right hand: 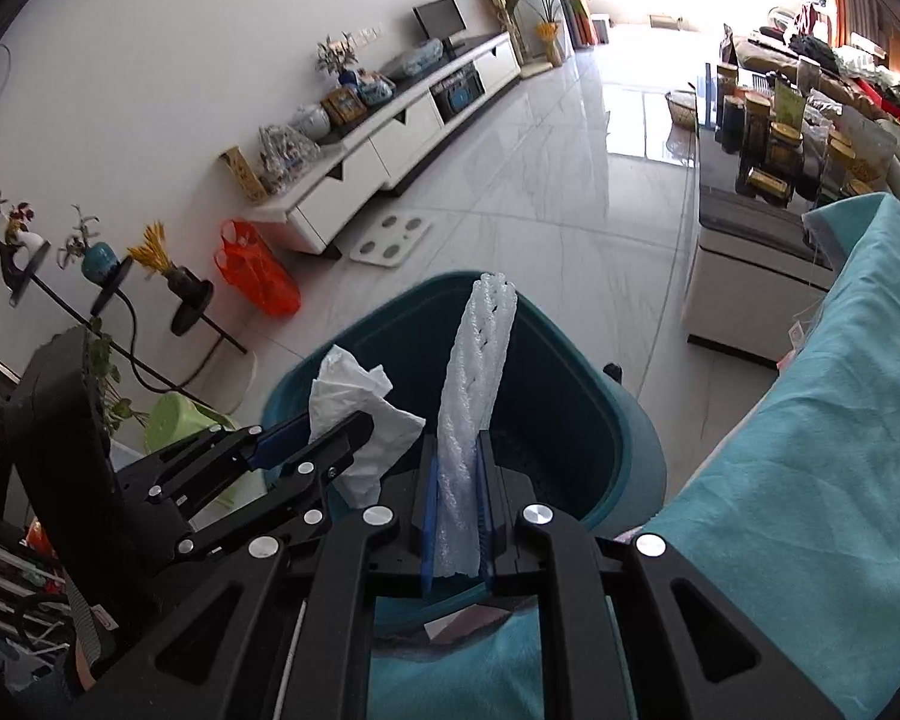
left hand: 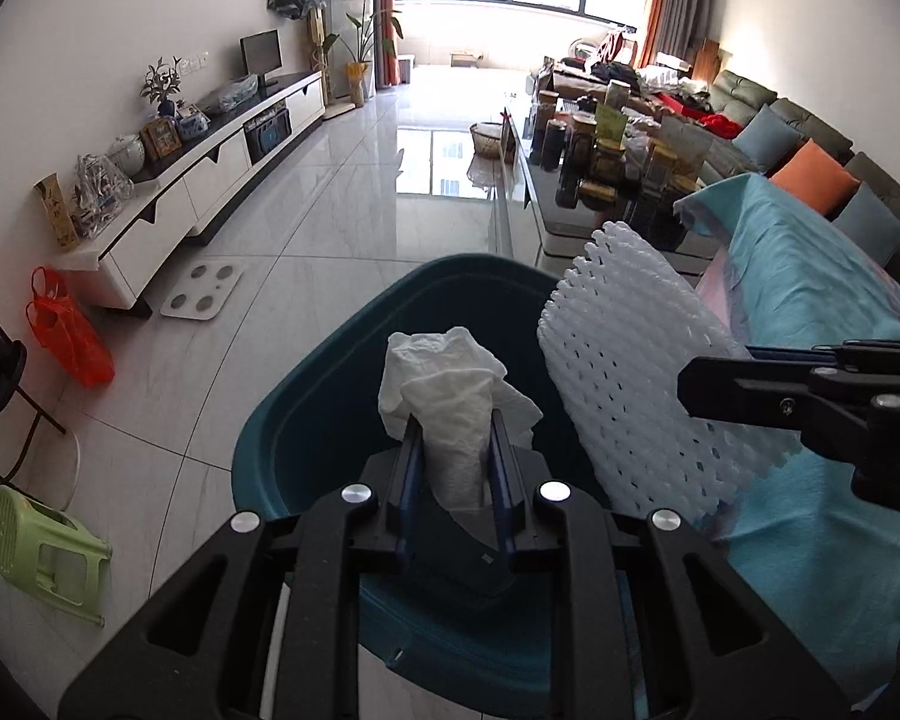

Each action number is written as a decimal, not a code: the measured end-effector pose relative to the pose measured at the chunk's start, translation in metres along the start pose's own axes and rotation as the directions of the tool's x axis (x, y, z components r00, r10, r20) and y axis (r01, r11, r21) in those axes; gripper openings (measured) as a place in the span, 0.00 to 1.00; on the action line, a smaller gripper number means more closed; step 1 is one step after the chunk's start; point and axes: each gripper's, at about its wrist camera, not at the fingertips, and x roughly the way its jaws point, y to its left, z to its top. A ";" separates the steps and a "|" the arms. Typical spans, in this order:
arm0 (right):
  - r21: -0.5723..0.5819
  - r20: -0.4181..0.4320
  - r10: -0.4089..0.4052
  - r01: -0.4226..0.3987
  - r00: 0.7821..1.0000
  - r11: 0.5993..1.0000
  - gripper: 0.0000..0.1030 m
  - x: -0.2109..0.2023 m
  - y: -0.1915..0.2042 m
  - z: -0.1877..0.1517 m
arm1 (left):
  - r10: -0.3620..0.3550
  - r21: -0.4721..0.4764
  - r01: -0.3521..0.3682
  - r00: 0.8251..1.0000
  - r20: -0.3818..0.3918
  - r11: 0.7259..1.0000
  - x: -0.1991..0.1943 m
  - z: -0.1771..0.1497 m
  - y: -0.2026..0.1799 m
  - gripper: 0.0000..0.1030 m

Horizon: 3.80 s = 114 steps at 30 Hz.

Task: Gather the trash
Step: 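Carry the foam net and tissue over the teal bin with both tools, then open both tools to drop the net and tissue into the bin, then move both tools back over the table toward the trash, then grasp another foam net with the right tool while left tool reaches tissue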

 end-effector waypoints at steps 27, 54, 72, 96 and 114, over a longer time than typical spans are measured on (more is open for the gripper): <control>0.064 0.156 -0.062 0.053 0.986 0.997 0.45 -0.053 -0.026 -0.014 | 0.011 -0.064 -0.008 0.999 0.045 0.998 -0.007 -0.009 -0.004 0.93; 0.176 0.587 -0.280 0.217 0.760 0.960 0.93 -0.225 -0.069 -0.136 | -0.215 -0.012 0.242 0.882 0.419 0.970 -0.191 -0.026 -0.123 0.95; 0.356 0.586 -0.621 0.523 0.521 0.774 0.93 -0.296 -0.107 -0.260 | -0.489 0.343 0.381 0.810 0.323 0.858 -0.220 -0.086 -0.275 0.95; 0.457 0.292 -0.757 0.609 0.585 0.648 0.85 -0.297 -0.209 -0.292 | -0.518 0.412 0.425 0.843 0.144 0.806 -0.149 -0.047 -0.326 0.95; 0.425 0.224 -0.736 0.615 0.639 0.663 0.45 -0.287 -0.225 -0.292 | -0.512 0.449 0.430 0.856 0.073 0.783 -0.110 -0.025 -0.367 0.95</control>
